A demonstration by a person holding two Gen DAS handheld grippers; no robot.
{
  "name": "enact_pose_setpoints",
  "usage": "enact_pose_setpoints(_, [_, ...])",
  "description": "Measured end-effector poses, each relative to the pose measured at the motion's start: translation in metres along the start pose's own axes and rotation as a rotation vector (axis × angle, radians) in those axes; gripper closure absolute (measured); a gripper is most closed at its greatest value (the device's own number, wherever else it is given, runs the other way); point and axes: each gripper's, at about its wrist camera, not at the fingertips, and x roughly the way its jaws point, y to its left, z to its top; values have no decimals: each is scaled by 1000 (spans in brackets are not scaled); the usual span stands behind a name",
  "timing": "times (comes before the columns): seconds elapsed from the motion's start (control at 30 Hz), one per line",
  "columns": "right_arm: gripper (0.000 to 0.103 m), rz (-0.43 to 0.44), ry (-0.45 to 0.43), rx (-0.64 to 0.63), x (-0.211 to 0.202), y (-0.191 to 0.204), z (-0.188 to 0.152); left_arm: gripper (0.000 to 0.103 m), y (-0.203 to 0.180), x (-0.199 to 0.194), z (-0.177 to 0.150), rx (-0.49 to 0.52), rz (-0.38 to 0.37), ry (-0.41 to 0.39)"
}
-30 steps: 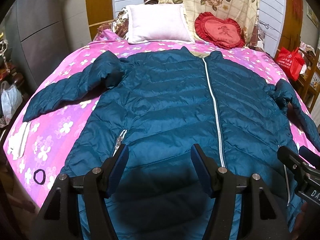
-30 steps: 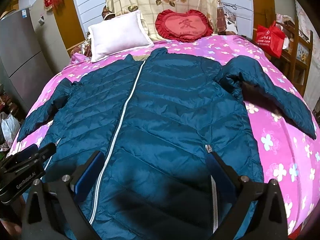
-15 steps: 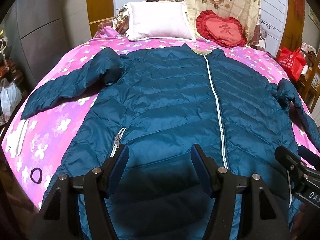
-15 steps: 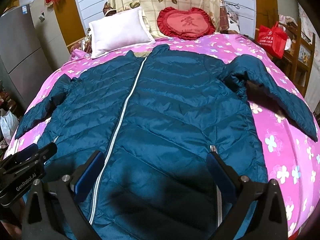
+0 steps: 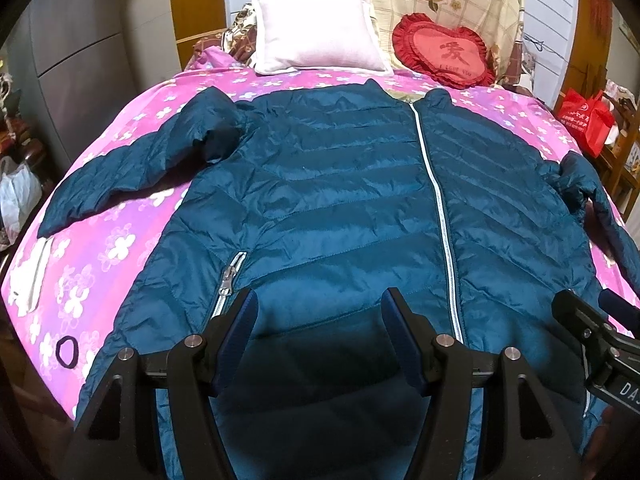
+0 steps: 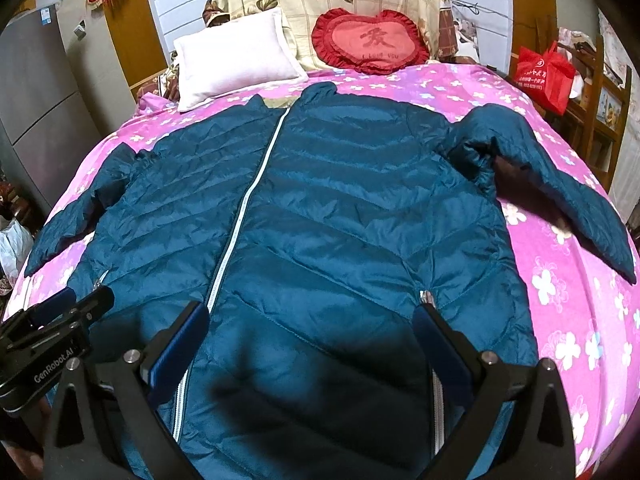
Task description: Fold large clothes
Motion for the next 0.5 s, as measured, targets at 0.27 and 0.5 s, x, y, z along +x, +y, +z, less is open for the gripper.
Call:
enact_pose_setpoints(0.27, [0, -14, -3, -26, 7, 3, 5, 63, 0, 4, 3, 2, 5, 2])
enact_pose_setpoints(0.5, [0, -14, 3, -30, 16, 7, 11, 63, 2, 9, 12, -3, 13, -8])
